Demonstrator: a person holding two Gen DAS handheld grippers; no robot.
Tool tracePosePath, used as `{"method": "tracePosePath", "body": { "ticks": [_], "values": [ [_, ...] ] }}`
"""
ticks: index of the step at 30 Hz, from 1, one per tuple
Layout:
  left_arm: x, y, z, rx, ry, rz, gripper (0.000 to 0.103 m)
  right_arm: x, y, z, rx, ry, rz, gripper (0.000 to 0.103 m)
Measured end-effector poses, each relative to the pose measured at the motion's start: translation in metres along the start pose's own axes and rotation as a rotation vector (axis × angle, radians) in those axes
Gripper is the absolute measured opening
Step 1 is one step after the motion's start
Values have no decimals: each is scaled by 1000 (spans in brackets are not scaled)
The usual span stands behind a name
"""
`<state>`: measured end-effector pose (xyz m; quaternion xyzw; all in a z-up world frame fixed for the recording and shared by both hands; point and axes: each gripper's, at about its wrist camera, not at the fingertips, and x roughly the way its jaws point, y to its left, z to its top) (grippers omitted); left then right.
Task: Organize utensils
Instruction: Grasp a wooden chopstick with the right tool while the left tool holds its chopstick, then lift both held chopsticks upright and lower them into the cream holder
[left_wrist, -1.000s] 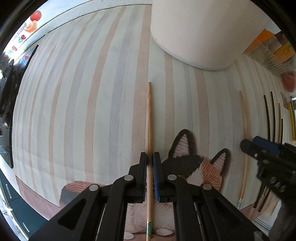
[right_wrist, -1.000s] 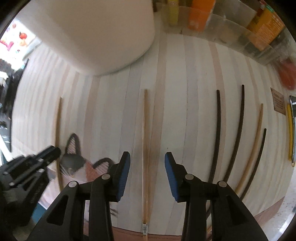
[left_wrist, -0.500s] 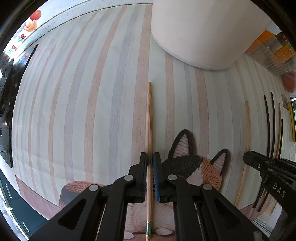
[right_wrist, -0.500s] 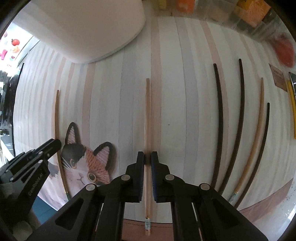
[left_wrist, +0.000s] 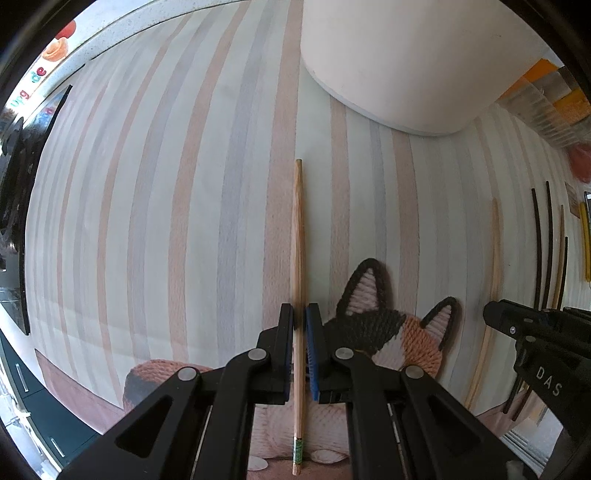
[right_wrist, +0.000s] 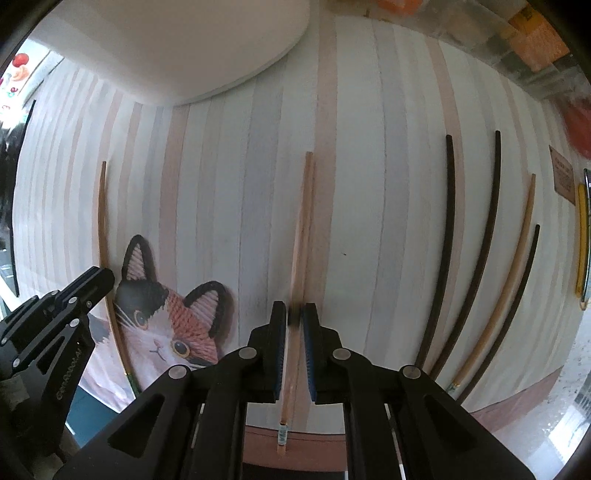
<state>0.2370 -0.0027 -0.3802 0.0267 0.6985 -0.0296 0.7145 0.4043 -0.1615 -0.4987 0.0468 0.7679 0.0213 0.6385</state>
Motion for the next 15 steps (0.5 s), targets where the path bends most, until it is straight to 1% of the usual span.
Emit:
{"method": "tracePosePath", "body": {
  "ticks": [1,3,5,8,10,13,15],
  "values": [
    [1,-1,1,4,2,3,5,1,2,9,-1,-2,-4,10],
    [1,-2,2,9,6,7,5,3,9,8,-1,-13,-11,11],
    [2,-5,3,29,8,15,4,-2,8,3,-7,-31,-25,10],
    [3,-9,2,61,1,16,4,2,17,-15,-10,-66,-39,8],
    [3,-8,-1,67,-11,5,4,0,10,-20,26,-89,-9,7],
    [-1,-7,-5,63,-23,5,4,-3,-6,-28,91,-116,91,7],
    [-10,-5,-7,56,-45,-15,4,-6,-11,-33,112,-133,114,7]
  ]
}}
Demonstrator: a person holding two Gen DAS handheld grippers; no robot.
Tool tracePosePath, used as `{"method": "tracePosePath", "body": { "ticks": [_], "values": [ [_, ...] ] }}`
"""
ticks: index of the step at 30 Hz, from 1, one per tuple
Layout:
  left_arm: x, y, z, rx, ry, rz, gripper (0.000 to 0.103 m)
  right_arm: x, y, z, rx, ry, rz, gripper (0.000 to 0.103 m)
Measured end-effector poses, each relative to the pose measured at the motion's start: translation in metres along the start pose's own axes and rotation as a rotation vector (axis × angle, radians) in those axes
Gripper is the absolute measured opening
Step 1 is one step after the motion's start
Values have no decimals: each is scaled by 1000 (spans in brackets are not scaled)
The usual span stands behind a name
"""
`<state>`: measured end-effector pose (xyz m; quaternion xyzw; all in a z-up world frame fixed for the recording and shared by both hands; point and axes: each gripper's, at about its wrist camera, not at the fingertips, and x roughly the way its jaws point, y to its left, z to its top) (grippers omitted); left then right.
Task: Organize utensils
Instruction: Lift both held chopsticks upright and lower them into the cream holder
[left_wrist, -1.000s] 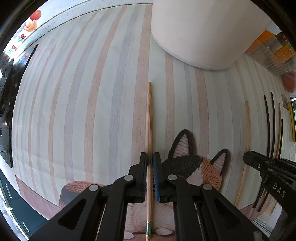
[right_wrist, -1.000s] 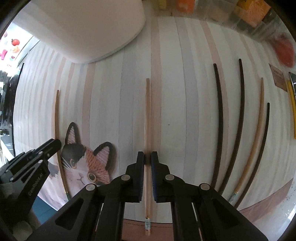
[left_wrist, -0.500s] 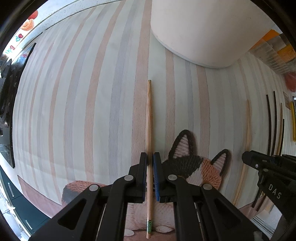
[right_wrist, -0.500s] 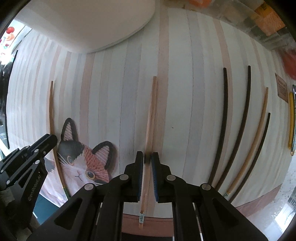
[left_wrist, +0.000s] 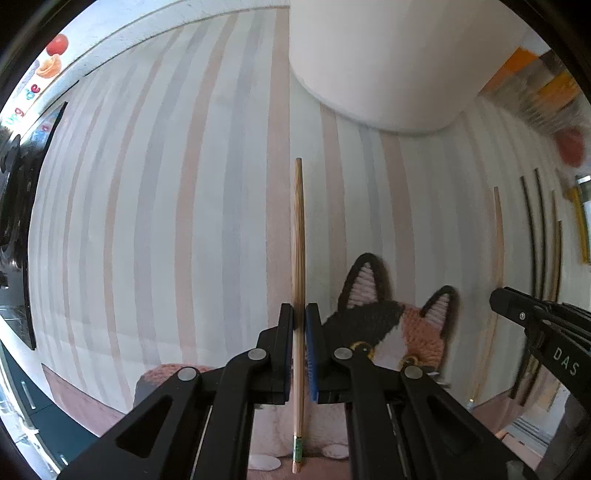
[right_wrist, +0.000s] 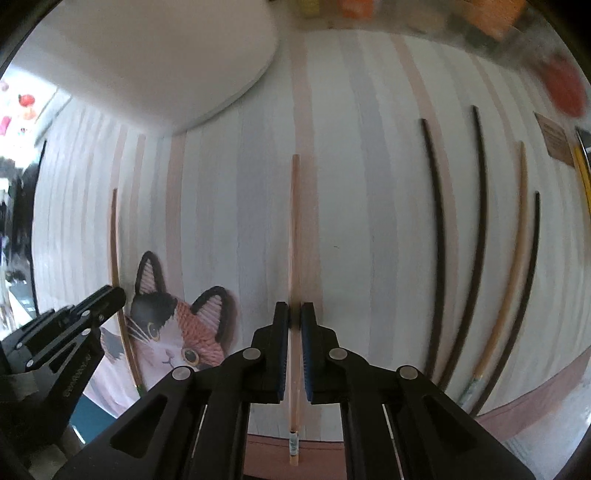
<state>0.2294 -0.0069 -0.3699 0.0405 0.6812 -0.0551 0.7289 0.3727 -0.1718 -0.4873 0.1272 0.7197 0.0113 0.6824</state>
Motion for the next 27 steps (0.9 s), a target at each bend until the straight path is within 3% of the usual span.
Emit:
{"method": "tracePosePath", "body": {
  "ticks": [12,18,27],
  "values": [
    [-82,9,-6,-16,-193,-105,4,-79,-10,-11,11,-235,122,7],
    [-142,20,-3,-45,-336,-143,4,-131,-22,1,-4,-342,173,7],
    [-249,37,18,-74,-584,-218,4,-229,-4,5,-23,-573,269,7]
  ]
}}
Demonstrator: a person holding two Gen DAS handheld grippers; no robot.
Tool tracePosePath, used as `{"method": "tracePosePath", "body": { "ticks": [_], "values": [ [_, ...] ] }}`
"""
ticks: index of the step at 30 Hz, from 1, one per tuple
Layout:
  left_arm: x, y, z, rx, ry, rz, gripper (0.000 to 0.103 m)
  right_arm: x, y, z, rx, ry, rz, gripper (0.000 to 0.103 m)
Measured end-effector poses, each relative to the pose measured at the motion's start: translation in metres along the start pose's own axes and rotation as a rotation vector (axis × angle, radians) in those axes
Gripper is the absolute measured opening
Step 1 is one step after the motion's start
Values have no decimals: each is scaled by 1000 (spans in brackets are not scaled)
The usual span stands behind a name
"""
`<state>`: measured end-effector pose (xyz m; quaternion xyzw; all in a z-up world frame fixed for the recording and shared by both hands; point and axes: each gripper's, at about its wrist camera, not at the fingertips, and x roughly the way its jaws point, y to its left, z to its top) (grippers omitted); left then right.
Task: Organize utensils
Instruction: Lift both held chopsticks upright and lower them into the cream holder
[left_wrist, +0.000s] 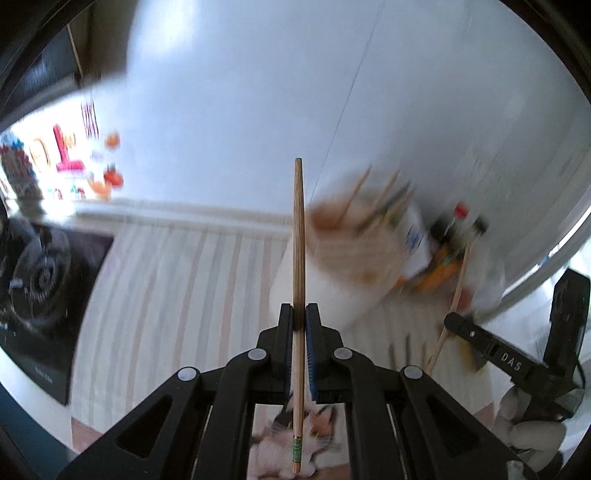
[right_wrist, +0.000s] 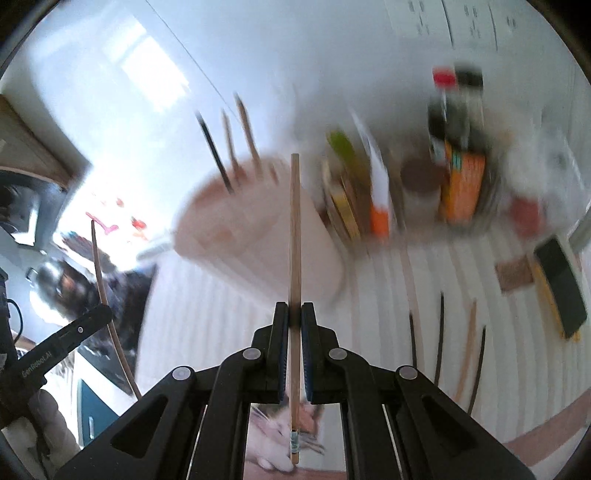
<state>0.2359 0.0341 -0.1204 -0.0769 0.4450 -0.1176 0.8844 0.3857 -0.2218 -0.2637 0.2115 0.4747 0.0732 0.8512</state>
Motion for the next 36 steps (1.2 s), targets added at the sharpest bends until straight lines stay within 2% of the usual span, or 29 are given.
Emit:
{"method": "tracePosePath", "body": {
  "ticks": [4,8,13,16,25,29,36],
  "values": [
    [-18,-8,46,5,-95,-45,4,-34,21,39,-10,-148,47,7],
    [-9,-21,91,24,-170,-60,4,-52,46,85,-34,-316,56,7],
    [21,-30,135,33,-212,-73,4,-36,61,127,-41,-457,27,7],
    [49,-31,156,41,-227,-79,4,-20,65,144,-50,-502,4,7],
    [107,-19,163,45,-237,-127,4,23,62,166,-32,-551,-24,7],
    [121,-10,154,44,-219,-142,4,31,63,159,-41,-577,-30,7],
    [125,5,138,44,-185,-135,4,38,65,140,-47,-606,-10,7]
  ]
}}
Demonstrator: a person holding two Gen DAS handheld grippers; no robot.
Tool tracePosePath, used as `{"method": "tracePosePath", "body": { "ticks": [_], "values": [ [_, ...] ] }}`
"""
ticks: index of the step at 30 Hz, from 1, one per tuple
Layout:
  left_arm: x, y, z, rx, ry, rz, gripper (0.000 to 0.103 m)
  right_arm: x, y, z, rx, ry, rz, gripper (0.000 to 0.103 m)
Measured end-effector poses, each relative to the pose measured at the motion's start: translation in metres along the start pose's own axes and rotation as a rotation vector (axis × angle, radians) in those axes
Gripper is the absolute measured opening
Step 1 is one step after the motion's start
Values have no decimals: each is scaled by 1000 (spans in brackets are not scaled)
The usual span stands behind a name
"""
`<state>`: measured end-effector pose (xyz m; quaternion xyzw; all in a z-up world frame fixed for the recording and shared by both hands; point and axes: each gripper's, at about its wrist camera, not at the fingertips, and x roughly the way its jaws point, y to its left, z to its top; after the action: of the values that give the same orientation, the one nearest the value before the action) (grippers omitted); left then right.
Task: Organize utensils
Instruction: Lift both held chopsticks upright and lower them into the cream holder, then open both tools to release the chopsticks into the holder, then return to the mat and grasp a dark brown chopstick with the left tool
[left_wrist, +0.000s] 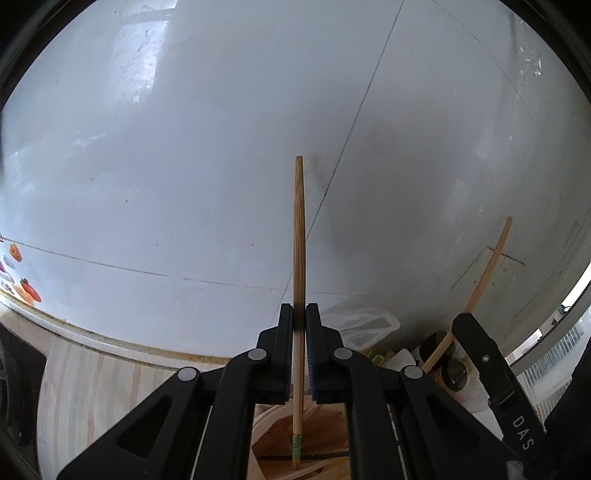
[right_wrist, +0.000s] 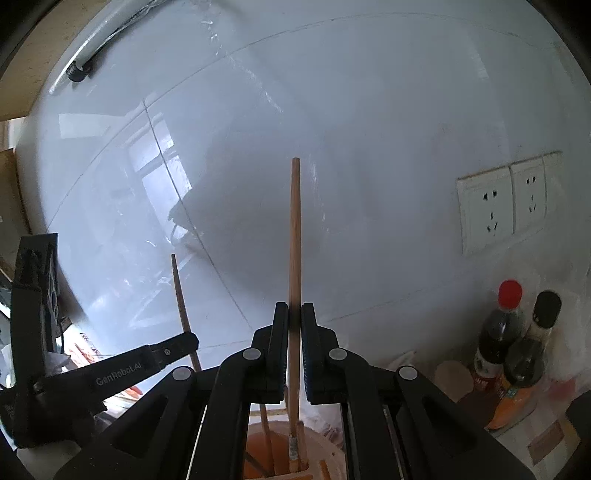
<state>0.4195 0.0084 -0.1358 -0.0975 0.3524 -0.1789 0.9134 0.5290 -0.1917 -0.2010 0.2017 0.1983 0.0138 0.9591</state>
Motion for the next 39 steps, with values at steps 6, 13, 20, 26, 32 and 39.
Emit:
{"method": "tracePosePath", "body": {
  "ticks": [6,13,20,26,32,39],
  "values": [
    [-4,-1,-2,12,25,-3,4,2,2,-18,-22,35,14,7],
    [-31,-4,0,4,132,6,24,0,2,-22,-50,157,60,14],
    [-118,0,-20,-16,15,217,95,-58,-38,-6,15,168,23,73],
    [-116,-23,-80,15,45,304,103,-108,-86,-23,66,265,-112,90],
    [-57,-54,-145,88,273,318,103,-133,-154,-78,134,396,-289,96],
    [33,-122,-227,120,588,170,102,-125,-239,-166,263,684,-400,32]
  ]
}}
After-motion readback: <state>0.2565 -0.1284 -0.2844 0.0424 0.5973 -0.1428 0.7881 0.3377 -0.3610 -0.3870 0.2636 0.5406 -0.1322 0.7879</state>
